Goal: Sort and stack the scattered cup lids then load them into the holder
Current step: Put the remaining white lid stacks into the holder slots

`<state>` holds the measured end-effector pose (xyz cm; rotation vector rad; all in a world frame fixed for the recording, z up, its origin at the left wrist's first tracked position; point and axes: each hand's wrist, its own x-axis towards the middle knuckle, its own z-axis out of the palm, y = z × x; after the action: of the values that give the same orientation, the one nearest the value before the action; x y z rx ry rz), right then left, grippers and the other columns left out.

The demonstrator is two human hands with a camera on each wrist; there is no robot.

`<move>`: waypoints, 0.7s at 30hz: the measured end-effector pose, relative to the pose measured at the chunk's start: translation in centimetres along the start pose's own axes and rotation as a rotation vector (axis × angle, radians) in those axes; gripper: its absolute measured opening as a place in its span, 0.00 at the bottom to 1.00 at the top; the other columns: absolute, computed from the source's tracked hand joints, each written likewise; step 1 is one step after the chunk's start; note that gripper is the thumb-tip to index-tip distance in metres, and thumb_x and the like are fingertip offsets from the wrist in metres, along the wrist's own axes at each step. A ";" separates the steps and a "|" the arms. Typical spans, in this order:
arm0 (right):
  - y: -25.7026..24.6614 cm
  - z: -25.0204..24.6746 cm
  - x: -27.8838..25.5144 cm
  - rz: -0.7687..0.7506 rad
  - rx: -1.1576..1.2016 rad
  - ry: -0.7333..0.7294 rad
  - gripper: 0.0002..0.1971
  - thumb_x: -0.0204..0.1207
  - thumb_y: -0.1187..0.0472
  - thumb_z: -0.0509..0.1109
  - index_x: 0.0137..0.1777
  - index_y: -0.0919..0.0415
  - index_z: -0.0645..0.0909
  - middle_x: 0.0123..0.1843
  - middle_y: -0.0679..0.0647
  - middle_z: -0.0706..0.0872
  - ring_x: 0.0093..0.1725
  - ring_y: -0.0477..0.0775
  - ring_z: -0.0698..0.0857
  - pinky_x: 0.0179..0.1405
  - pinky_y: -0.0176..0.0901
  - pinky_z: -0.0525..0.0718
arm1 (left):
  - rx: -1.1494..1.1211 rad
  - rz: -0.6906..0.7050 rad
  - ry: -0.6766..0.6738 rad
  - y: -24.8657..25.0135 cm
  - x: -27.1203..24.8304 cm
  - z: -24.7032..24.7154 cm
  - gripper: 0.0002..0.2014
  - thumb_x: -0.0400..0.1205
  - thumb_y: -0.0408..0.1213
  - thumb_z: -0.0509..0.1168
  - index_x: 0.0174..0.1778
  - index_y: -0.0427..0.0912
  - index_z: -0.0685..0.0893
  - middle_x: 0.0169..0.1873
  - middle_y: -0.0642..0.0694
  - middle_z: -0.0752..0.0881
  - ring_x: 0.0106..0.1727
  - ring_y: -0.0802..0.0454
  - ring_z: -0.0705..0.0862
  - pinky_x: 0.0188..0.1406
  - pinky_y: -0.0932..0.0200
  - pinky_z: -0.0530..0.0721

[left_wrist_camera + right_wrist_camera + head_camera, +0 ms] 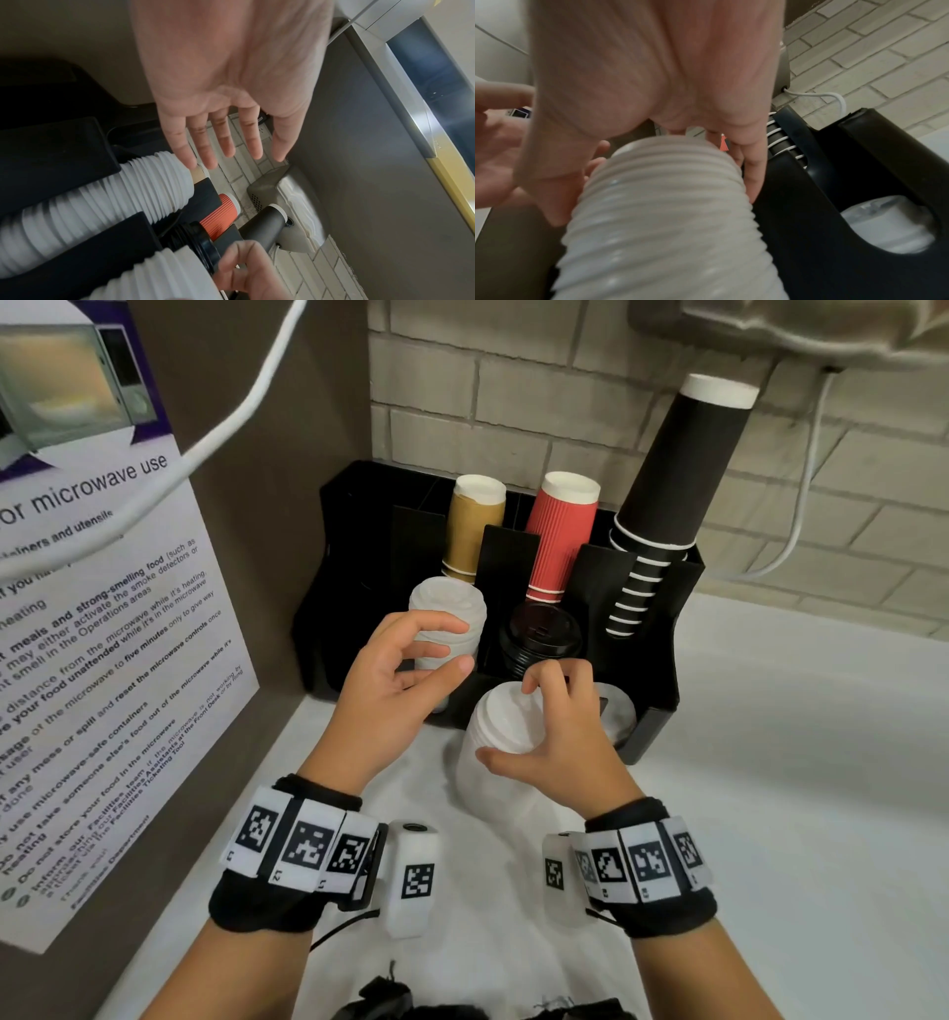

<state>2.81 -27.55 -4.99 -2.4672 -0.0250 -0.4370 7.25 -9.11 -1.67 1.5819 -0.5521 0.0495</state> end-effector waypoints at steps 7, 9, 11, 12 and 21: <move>-0.4 -0.4 0.1 -0.003 0.042 0.010 0.32 0.56 0.53 0.84 0.55 0.53 0.68 0.58 0.48 0.63 0.57 0.54 0.70 0.56 0.41 0.72 | 0.003 -0.001 0.008 -0.2 0.1 -0.1 0.11 0.80 0.36 0.71 0.56 0.51 0.83 0.61 0.45 0.80 0.60 0.53 0.83 0.52 0.68 0.81; -0.7 -1.0 0.1 -0.007 0.050 0.032 0.31 0.56 0.55 0.84 0.55 0.56 0.70 0.58 0.50 0.64 0.58 0.53 0.70 0.60 0.43 0.74 | 0.012 -0.007 0.008 -0.3 0.1 -0.2 0.13 0.80 0.31 0.70 0.56 0.53 0.82 0.61 0.47 0.79 0.61 0.54 0.82 0.53 0.67 0.81; -0.9 -1.8 0.1 -0.018 0.102 0.074 0.31 0.57 0.56 0.84 0.56 0.57 0.70 0.59 0.51 0.65 0.58 0.48 0.70 0.61 0.31 0.72 | 0.040 -0.043 -0.058 -0.6 0.1 -0.3 0.20 0.79 0.28 0.72 0.60 0.57 0.81 0.64 0.51 0.79 0.64 0.57 0.81 0.58 0.60 0.82; -1.2 -2.2 0.1 -0.020 0.150 0.087 0.31 0.58 0.55 0.84 0.57 0.56 0.70 0.59 0.50 0.65 0.57 0.44 0.70 0.59 0.23 0.69 | 0.053 -0.072 -0.125 -0.7 0.0 -0.2 0.25 0.76 0.33 0.76 0.63 0.61 0.79 0.67 0.55 0.79 0.67 0.60 0.80 0.63 0.55 0.82; -3.1 -4.0 -0.1 -0.010 0.529 -0.126 0.37 0.67 0.43 0.77 0.73 0.40 0.62 0.65 0.43 0.76 0.64 0.37 0.77 0.57 0.30 0.80 | -0.117 -0.129 -0.334 -0.3 -0.5 1.7 0.52 0.64 0.43 0.83 0.83 0.60 0.61 0.78 0.57 0.72 0.75 0.56 0.76 0.76 0.43 0.74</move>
<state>1.16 -27.38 -0.23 -1.9683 -0.1812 -0.2387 6.42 -10.61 -2.27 1.5165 -0.6968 -0.3447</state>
